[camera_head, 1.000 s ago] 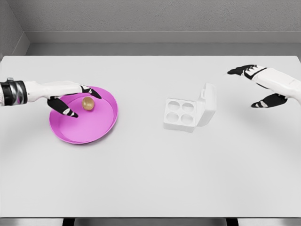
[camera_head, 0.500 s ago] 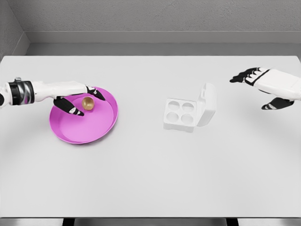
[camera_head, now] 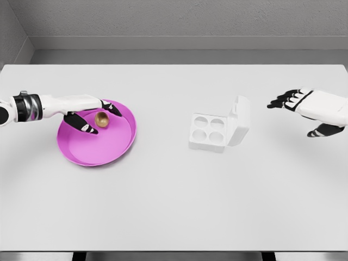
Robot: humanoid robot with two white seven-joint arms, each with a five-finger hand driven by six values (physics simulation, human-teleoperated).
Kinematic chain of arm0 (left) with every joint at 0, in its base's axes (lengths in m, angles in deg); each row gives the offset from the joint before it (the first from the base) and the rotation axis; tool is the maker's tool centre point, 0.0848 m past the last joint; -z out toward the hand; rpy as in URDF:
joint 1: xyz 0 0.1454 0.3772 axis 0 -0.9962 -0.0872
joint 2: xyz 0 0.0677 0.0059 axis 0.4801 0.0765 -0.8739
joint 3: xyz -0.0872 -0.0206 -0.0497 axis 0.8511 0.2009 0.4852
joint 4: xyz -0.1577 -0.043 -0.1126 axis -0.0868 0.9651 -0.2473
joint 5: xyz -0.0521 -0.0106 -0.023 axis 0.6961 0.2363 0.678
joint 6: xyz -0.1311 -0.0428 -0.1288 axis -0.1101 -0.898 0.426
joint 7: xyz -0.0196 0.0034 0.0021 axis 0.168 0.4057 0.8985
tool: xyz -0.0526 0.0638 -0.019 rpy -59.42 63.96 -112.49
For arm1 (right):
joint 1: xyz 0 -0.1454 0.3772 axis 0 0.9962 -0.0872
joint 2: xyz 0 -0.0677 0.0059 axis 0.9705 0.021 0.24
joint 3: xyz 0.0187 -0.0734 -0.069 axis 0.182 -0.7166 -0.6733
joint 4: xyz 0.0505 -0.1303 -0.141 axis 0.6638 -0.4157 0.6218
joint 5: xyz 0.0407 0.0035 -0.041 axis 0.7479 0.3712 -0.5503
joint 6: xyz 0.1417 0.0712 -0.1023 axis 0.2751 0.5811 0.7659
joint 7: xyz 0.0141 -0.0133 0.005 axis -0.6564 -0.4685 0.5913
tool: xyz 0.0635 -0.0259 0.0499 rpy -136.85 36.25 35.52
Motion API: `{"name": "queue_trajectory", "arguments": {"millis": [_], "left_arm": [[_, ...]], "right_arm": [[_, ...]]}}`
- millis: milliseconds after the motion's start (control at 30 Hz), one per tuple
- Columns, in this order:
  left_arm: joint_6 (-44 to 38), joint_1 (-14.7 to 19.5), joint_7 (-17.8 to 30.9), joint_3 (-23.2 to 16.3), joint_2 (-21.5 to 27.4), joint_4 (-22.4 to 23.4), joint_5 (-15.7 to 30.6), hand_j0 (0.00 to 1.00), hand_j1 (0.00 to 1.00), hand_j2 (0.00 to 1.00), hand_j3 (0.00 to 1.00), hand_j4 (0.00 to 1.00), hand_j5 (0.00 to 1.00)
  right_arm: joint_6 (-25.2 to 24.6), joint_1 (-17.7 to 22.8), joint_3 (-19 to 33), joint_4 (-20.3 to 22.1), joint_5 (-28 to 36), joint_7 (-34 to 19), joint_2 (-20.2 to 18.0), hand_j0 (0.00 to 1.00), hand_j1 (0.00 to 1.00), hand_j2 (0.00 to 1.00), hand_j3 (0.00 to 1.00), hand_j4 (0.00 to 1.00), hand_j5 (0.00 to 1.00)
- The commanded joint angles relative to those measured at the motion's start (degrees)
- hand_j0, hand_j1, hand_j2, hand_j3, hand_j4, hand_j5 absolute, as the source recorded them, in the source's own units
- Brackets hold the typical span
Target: Pack egg into the box and close the box lid
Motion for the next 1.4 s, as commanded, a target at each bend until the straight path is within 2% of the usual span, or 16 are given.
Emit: {"name": "queue_trajectory", "arguments": {"millis": [0,267,467,1367], "left_arm": [[-0.05,0.0,-0.01,0.11,-0.36,0.55,0.34,0.79,0.79,0.79,0.79,0.79,0.79],[-0.05,-0.09,-0.01,0.2,-0.36,1.16,0.34,0.79,0.79,0.79,0.79,0.79,0.79],[-0.05,-0.53,-0.01,0.29,-0.36,1.69,0.26,0.79,0.79,0.79,0.79,0.79,0.79],[-0.05,-1.23,-0.01,0.64,-1.68,4.41,0.25,0.76,0.76,0.76,0.76,0.76,0.76]], "right_arm": [[-0.18,0.09,-0.18,0.08,0.41,0.03,-0.2,1.0,1.0,1.0,1.0,1.0,1.0],[-0.18,0.26,-0.26,1.22,0.59,0.03,-0.03,1.0,1.0,1.0,1.0,1.0,1.0],[-0.18,0.35,-1.41,1.84,0.59,0.03,1.91,1.0,1.0,1.0,1.0,1.0,1.0],[-0.18,-0.53,-3.08,1.31,0.59,0.03,1.99,1.0,1.0,1.0,1.0,1.0,1.0]]}}
